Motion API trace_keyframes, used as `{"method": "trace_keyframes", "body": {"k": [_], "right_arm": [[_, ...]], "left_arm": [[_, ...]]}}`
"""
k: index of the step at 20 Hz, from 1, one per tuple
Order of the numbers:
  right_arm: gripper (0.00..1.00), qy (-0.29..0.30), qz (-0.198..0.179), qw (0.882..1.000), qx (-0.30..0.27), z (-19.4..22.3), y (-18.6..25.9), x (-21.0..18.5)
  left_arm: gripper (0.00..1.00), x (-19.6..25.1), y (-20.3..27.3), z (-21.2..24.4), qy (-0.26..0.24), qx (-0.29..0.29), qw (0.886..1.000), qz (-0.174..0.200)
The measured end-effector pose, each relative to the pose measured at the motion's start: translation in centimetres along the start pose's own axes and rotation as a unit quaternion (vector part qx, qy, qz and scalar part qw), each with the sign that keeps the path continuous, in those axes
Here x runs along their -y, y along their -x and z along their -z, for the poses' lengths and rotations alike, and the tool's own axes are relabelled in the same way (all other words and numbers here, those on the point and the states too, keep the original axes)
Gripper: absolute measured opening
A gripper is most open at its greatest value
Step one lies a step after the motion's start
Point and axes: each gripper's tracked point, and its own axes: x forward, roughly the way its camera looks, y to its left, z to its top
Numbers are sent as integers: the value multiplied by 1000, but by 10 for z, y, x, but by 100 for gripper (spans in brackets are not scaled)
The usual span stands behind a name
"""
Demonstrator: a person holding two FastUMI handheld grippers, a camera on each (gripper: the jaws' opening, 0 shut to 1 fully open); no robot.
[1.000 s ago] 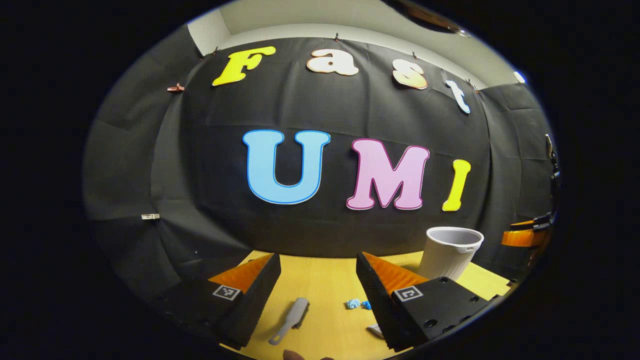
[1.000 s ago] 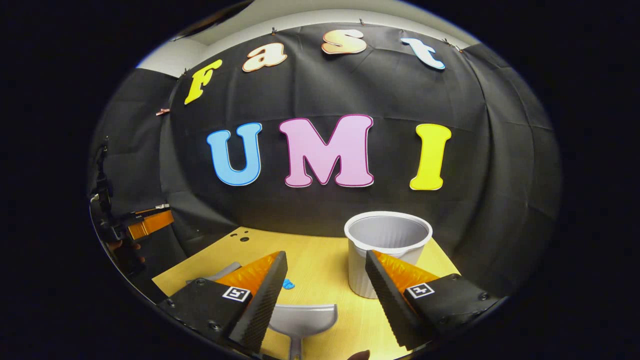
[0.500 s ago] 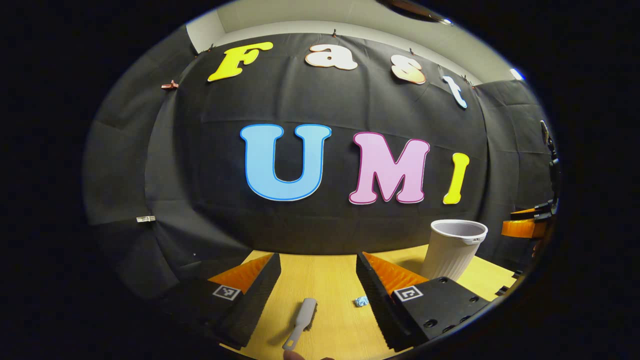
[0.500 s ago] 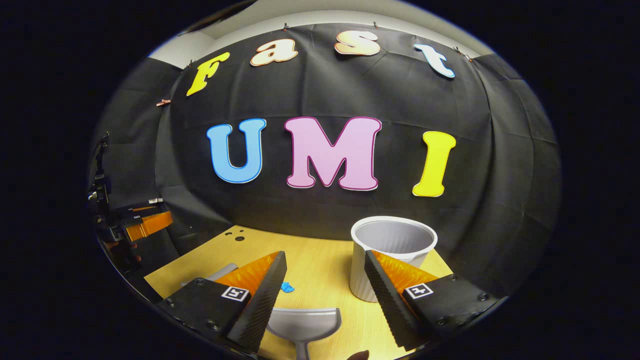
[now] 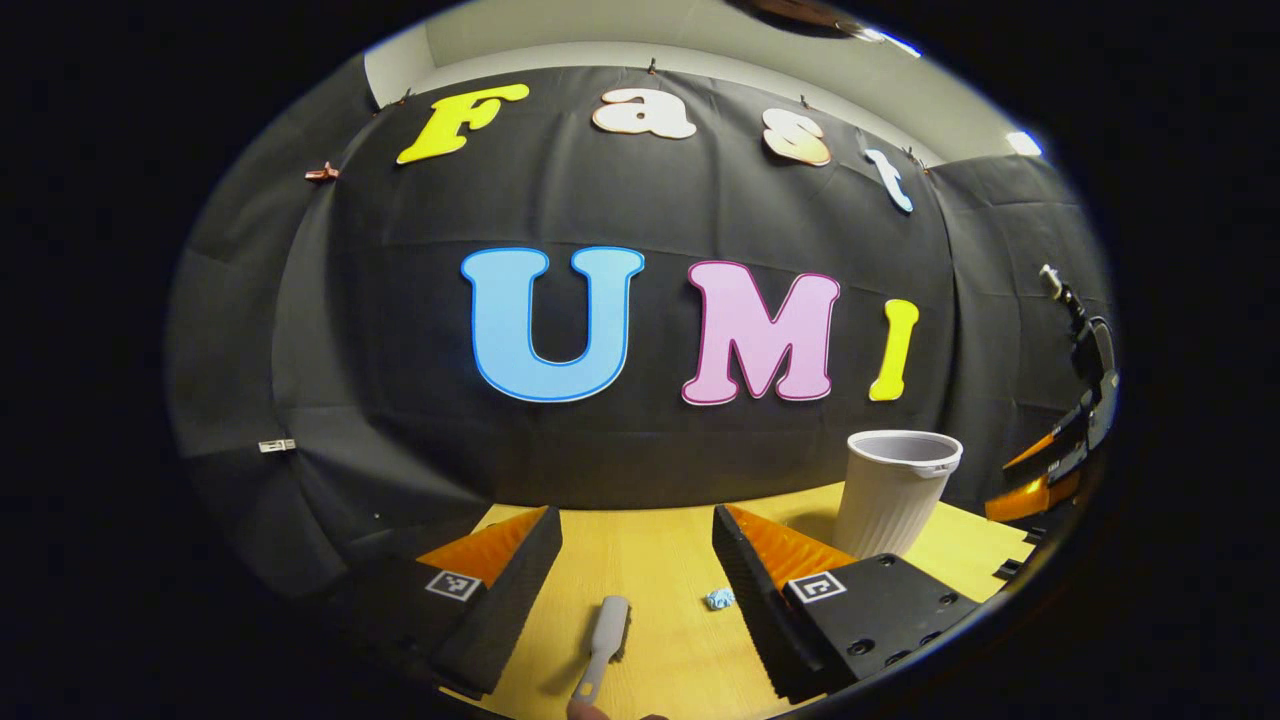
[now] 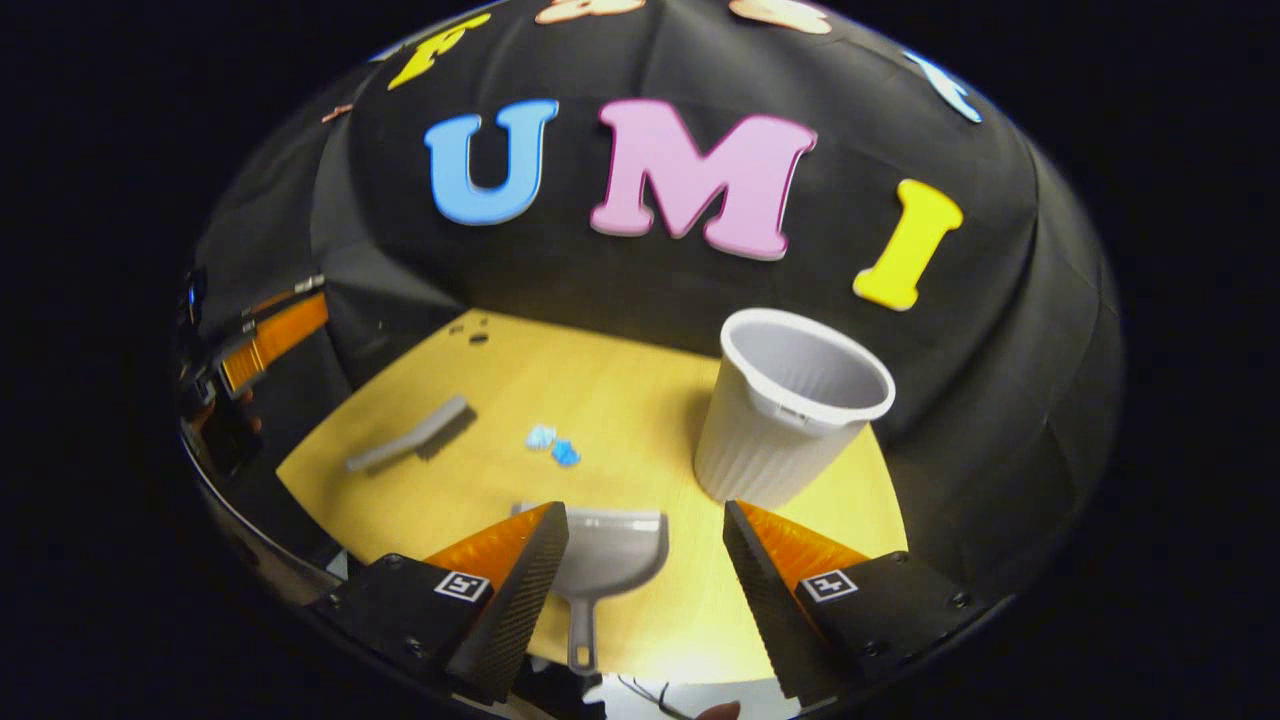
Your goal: Pick up the small broom and dustpan from the desktop, sweep the trash into the dustpan with the broom, and then empty the trash into the garbage bin.
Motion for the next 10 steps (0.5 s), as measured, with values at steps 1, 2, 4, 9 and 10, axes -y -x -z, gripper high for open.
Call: {"method": "trace_keyframes", "body": {"k": [1,2,4,9,10], "right_arm": [[96,4,-8,999,-41,17,1,-2],[96,2,-12,997,-74,32,-1,-3],[97,-5,-29,986,-164,67,-1,-8],[96,15,-65,947,-314,147,-26,-33],[96,16,-70,943,-326,155,-34,-39]], "left_arm": [[95,0,0,1,1,0,1000,3],[95,-1,1,5,3,-1,1000,6],[95,-4,2,10,8,-4,1000,10],[95,-18,4,25,16,-13,1000,11],[95,-22,3,29,17,-15,1000,9]]}}
